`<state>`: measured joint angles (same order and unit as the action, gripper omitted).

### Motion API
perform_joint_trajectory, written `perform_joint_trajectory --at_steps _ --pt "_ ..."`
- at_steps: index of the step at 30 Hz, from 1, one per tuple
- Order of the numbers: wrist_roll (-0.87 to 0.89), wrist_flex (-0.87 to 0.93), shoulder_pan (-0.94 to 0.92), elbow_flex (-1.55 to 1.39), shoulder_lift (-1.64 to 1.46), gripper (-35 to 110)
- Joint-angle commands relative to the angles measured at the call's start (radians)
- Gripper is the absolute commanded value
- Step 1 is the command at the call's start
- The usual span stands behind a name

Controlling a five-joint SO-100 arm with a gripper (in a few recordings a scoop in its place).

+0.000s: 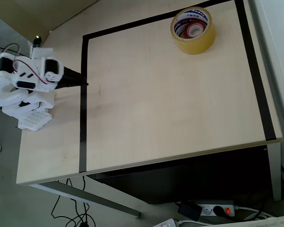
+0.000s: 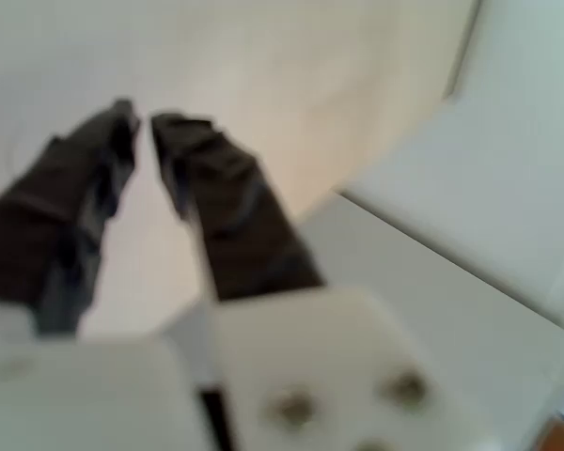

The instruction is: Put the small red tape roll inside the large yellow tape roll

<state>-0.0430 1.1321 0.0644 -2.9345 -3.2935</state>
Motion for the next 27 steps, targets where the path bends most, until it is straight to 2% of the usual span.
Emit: perform_joint_trajectory --at_steps 1,8,14,16,27 --pt "0.014 0.005 0.012 -0.041 -0.043 0" --pt "0.014 -0.046 -0.066 -0.173 -0.041 0" --pt "0.028 0.063 -0.100 -0.183 -0.041 0" --pt "0.028 0.110 -0.098 -0.184 -0.041 0" --pt "0.028 0.109 -0.028 -0.184 -0.041 0"
